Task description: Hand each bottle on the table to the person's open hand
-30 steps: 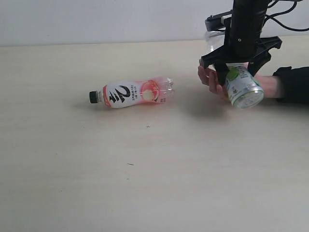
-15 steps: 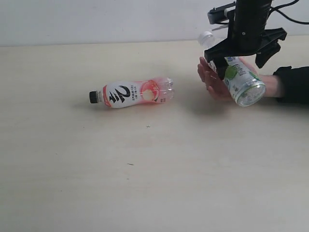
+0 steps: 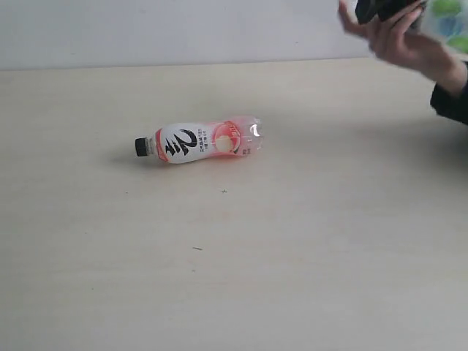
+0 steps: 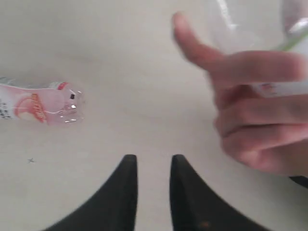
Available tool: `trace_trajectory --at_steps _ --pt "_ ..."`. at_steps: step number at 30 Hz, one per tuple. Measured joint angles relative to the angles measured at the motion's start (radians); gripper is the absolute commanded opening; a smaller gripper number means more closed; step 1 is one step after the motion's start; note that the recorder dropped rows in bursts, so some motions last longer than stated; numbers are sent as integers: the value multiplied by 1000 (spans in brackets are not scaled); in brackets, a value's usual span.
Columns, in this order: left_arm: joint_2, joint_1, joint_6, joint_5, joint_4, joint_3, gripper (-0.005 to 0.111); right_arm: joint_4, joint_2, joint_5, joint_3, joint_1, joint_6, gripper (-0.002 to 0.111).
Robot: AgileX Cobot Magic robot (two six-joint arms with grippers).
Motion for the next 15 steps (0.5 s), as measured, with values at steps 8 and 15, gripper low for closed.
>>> trace_trajectory --at_steps 8,15 --pt "0 0 0 0 0 0 1 -13 -426 -279 397 0 -92 0" --pt "0 0 0 0 0 0 1 -19 -796 -595 824 0 -100 0"
